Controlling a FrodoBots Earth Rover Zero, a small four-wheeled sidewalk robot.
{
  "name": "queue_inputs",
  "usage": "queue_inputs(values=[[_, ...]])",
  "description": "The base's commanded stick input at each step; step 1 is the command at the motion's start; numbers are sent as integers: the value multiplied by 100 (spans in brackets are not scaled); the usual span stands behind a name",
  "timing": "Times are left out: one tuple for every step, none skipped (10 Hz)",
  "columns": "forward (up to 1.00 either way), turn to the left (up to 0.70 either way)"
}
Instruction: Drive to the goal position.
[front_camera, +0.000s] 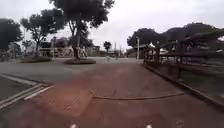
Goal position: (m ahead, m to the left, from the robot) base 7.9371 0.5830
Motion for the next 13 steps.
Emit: queue_inputs(values=[[100, 0], [100, 0], [100, 0], [100, 0], [100, 0], [100, 0], [100, 0], [100, 0], [100, -10], [100, -37], [100, -40], [100, -40], [100, -29]])
